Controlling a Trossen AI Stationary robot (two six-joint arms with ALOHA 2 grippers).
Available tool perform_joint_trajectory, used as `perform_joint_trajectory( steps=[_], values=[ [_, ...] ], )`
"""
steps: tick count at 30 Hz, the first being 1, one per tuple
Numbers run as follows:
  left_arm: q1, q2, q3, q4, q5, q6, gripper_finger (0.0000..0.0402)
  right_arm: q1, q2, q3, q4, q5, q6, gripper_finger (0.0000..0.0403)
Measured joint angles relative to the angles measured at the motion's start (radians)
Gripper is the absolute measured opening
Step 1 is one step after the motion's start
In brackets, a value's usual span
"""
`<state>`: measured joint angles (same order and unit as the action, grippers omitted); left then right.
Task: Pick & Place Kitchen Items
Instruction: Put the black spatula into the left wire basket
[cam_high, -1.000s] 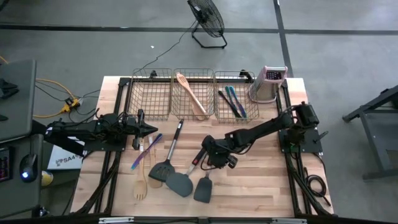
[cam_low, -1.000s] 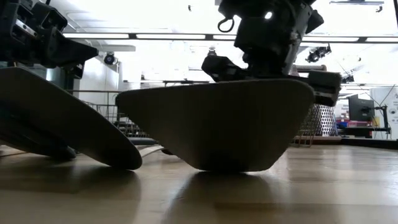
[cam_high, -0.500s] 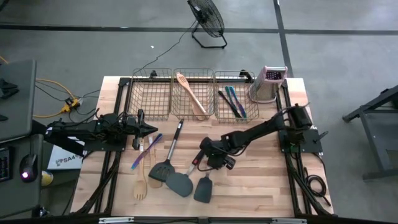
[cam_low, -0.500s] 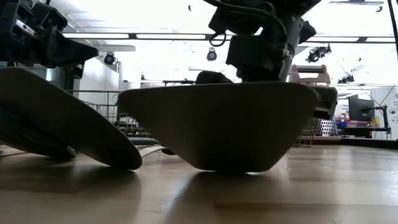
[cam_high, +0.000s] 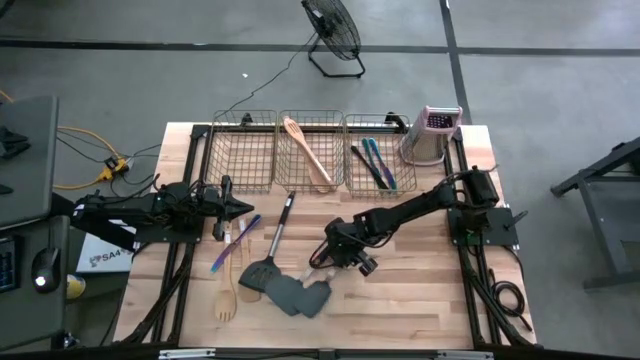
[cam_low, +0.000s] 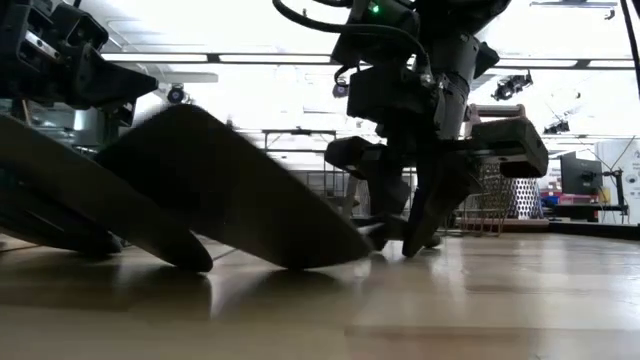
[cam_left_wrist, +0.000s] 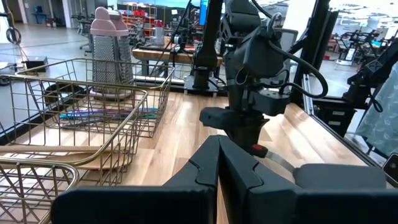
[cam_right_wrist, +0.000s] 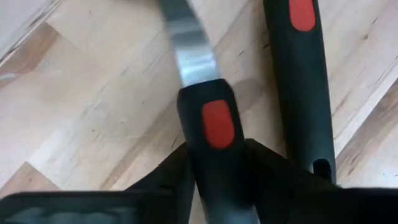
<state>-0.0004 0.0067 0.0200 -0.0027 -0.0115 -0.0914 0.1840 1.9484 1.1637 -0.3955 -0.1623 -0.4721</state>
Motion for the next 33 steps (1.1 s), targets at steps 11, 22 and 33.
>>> perform_joint_trajectory(
  steps=[11,22,33],
  values=[
    [0.000,0.000,0.000,0.000,0.000,0.000,0.0003,0.050,-0.035,-0.007,-0.014,0.006,0.160,0.0082],
    [0.000,0.000,0.000,0.000,0.000,0.008,0.0003,0.121,-0.173,-0.005,-0.001,0.095,0.365,0.0066],
    [0.000,0.000,0.000,0.037,-0.010,-0.048,0.0003,0.150,-0.284,-0.004,0.118,0.310,0.623,0.0063]
  ],
)
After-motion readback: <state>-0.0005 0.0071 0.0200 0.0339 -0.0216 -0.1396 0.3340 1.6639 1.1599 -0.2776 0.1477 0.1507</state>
